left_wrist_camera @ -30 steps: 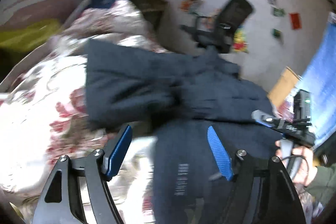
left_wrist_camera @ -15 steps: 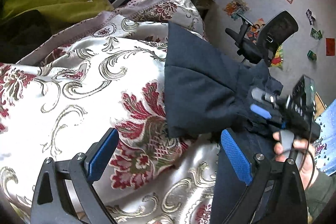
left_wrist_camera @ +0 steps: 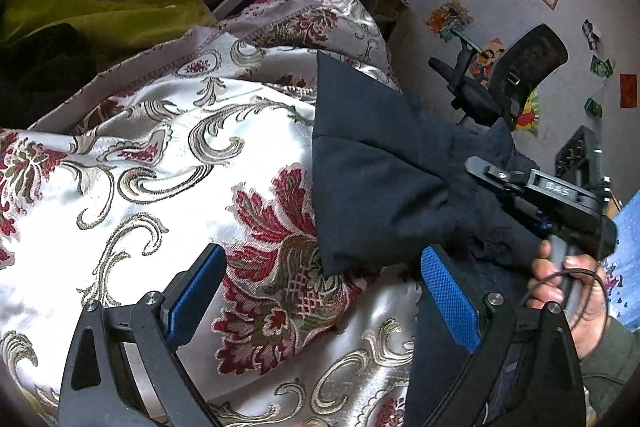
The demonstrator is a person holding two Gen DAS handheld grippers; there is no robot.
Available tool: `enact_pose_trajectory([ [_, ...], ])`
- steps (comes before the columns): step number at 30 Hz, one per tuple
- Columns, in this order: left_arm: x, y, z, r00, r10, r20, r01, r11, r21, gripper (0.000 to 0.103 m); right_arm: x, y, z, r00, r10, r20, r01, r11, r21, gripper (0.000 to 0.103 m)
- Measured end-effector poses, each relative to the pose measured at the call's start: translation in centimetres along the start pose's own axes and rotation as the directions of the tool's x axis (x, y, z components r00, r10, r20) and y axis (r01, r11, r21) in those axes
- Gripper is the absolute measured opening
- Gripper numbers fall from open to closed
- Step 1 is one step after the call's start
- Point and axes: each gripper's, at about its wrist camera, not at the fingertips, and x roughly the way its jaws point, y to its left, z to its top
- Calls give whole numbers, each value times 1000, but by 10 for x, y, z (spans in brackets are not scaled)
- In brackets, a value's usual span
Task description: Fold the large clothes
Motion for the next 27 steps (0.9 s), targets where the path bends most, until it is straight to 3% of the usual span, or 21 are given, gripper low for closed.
enact_pose_trajectory([
  [8,-9,-22,3,998,-18,55,16,999,44,96,-65,35,9,997,-14,81,22,995,-96,4],
  [13,-8,-40,6,997,-59,56,56,997,52,96,-131,36,16,978,-87,192,110,987,-115,4],
  [16,-1,-57,6,996,-66,55,61,994,94,96,-180,33,24,949,-153,274,192,974,-120,4],
  [19,11,-74,9,996,-75,45,70,991,111,96,-227,19,35,908,-242,342,288,953,-89,4],
  [27,43,-111,11,997,-79,27,73,981,179,96,-304,-38,29,793,-459,401,486,873,39,4],
])
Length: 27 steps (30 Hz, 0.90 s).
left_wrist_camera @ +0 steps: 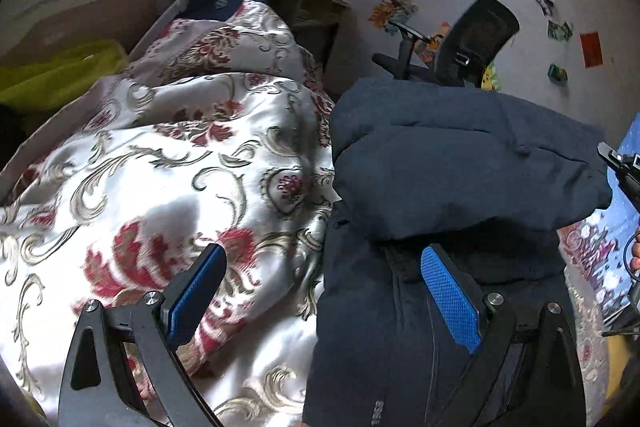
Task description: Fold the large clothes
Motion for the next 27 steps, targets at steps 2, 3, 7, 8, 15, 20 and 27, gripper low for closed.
enact_pose_trajectory([
  [2,9,-6,0,1000,7,-10,-6,1000,24,96,-5,-22,-2,998,-62,6,61,998,18,4],
  [3,13,-8,0,1000,9,-13,-8,999,32,96,-8,-38,-3,996,-89,7,89,995,44,4],
  [7,36,-18,2,999,18,-27,-16,996,90,96,-16,-86,-11,984,-180,-6,179,978,111,4],
  [8,44,-22,4,999,18,-30,-15,994,112,96,-14,-99,-16,979,-202,-27,204,971,127,4],
  [15,108,-55,34,998,-2,-70,14,984,176,96,10,-127,-47,935,-327,-138,343,932,117,8],
  [20,146,-74,46,993,-10,-114,29,986,166,96,20,-123,-54,864,-481,-148,491,870,42,80],
  [27,180,-95,33,985,20,-169,17,976,215,96,57,-85,-74,892,-417,-175,404,908,-110,80],
])
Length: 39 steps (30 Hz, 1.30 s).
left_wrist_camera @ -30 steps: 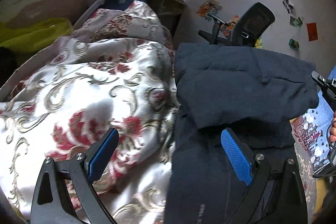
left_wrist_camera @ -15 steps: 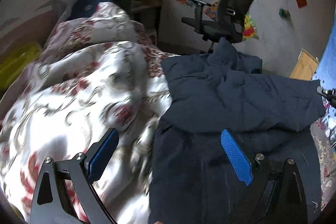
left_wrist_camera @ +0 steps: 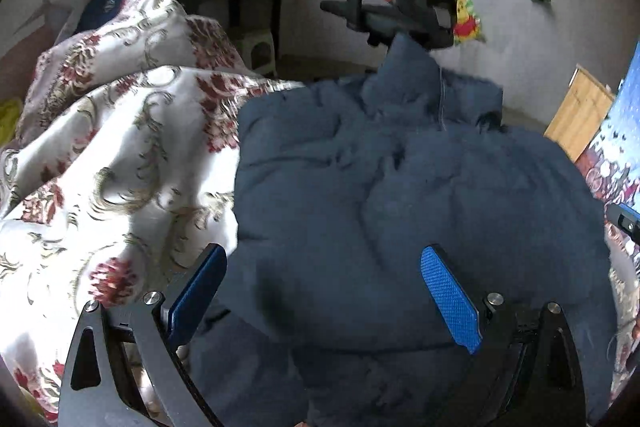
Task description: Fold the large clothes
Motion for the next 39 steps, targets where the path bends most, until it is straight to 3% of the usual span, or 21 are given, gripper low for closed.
enact_pose_trajectory([
  [3,17,-2,-6,998,18,-52,-18,1000,15,96,21,23,-10,997,41,-58,-45,997,-65,80],
  [8,38,7,-11,992,8,-124,-10,1000,-18,99,50,38,-28,992,25,-122,-37,994,-99,80],
  [17,51,-1,-23,989,76,-126,-73,997,27,102,63,30,-42,992,62,-111,-71,994,-83,81],
  [21,52,0,-23,989,73,-129,-70,997,24,102,61,31,-44,994,56,-99,-65,994,-84,82],
  [26,44,3,-20,989,66,-133,-67,998,-5,102,58,28,-44,990,102,-100,-107,993,-45,92],
  [32,26,6,-22,986,26,-166,-37,998,-59,102,43,23,-38,982,137,-128,-134,990,33,93],
  [39,-17,-5,-28,990,4,-144,-5,1000,-1,102,18,19,-38,979,144,-143,-134,988,76,95],
])
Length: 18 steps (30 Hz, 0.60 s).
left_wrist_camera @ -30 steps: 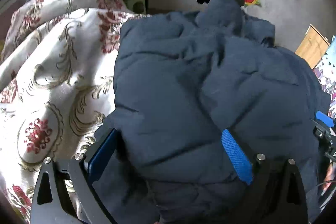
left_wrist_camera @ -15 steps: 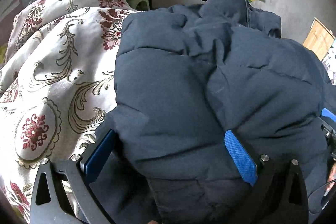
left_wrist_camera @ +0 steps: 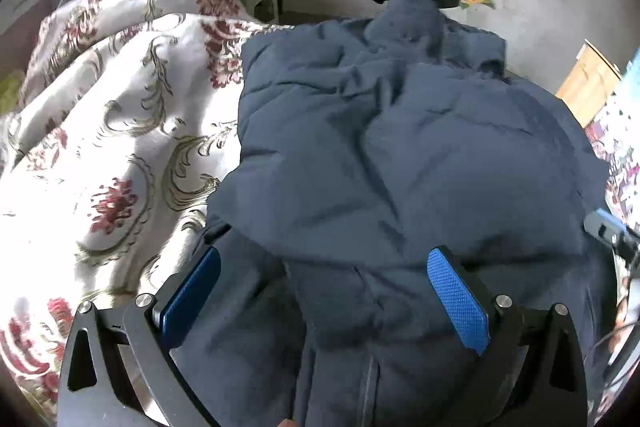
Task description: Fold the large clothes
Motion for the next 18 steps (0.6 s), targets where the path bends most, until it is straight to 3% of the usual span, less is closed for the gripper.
enact_pose_trajectory([
  [11,-65,-24,-27,997,4,71,-6,999,32,102,-50,2,-9,1000,9,6,-9,1000,-3,98],
  [18,-87,-40,-43,996,3,92,-8,998,60,102,-78,2,-18,1000,21,8,-20,999,-42,99],
])
